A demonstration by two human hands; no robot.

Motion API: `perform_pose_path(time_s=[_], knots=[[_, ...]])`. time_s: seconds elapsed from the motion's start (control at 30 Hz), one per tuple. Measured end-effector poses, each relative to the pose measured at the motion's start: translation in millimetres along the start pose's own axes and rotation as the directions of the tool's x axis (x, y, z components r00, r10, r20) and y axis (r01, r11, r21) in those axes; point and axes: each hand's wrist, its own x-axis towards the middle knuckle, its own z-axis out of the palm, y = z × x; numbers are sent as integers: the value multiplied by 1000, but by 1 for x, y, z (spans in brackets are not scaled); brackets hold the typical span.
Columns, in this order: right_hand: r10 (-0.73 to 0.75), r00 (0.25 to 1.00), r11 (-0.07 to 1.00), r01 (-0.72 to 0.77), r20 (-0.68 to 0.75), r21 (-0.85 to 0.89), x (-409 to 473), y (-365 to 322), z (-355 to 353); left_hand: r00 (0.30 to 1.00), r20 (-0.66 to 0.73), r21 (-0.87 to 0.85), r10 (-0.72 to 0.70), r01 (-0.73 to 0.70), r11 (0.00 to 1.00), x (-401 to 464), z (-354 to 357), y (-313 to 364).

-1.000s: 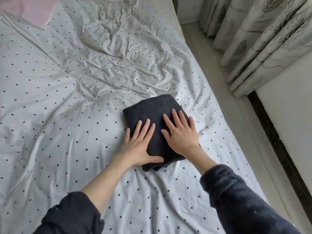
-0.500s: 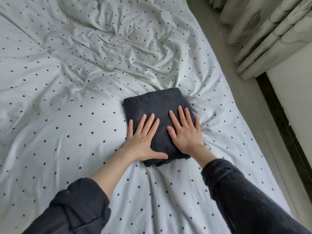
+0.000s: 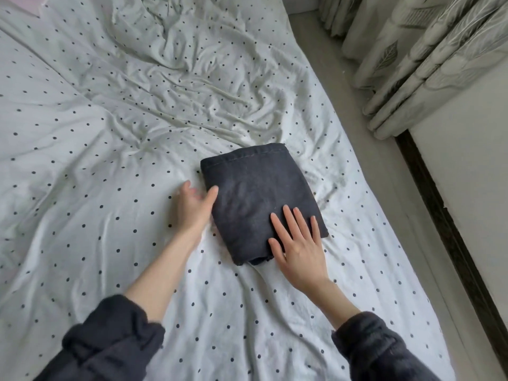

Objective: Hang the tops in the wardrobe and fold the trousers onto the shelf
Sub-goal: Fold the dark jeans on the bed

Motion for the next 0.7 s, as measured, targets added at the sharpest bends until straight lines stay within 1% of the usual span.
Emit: perform_pose_path(time_s=[0.03, 0.07, 0.1, 0.17, 0.23, 0.27, 0.37, 0.4, 0.47, 0.53, 0.63, 0.7], knots=[[6, 1000, 1000, -6, 4, 8, 3, 2, -1, 993, 80, -67, -89, 94, 993, 11, 1, 9], [9, 1000, 1000, -9, 10, 20, 5, 3, -2, 980, 144, -99, -138, 153, 983, 21, 2, 17], [12, 1000, 999, -13, 16, 37, 7, 5, -2, 973, 176, -114, -147, 169, 979, 27, 4, 26], [14, 999, 999, -15, 31, 46, 7, 8, -3, 980, 143, -113, -138, 154, 982, 36, 6, 37], [31, 999, 999, -32, 30, 42, 3, 8, -6, 982, 139, -113, -131, 147, 983, 35, 4, 43], [58, 998, 996, -60, 37, 58, 0, 7, -9, 982, 143, -101, -125, 140, 985, 34, 0, 44], [172, 977, 969, -191, 127, 157, -6, 8, -16, 976, 175, -59, -131, 144, 988, 23, -15, 44], [192, 972, 953, -218, 136, 210, -11, 5, -23, 976, 175, -50, -131, 142, 989, 13, -25, 44], [230, 964, 878, -265, 134, 398, -13, 1, -34, 972, 173, -28, -157, 164, 986, -5, -42, 40], [271, 950, 785, -311, 155, 536, -16, -6, -47, 952, 189, 5, -240, 243, 970, -30, -65, 26], [270, 934, 701, -357, 233, 618, -23, -20, -63, 886, 260, 18, -384, 393, 919, -73, -96, -1], [245, 939, 675, -344, 241, 653, -28, -26, -68, 842, 306, 25, -444, 459, 888, -93, -113, -19]])
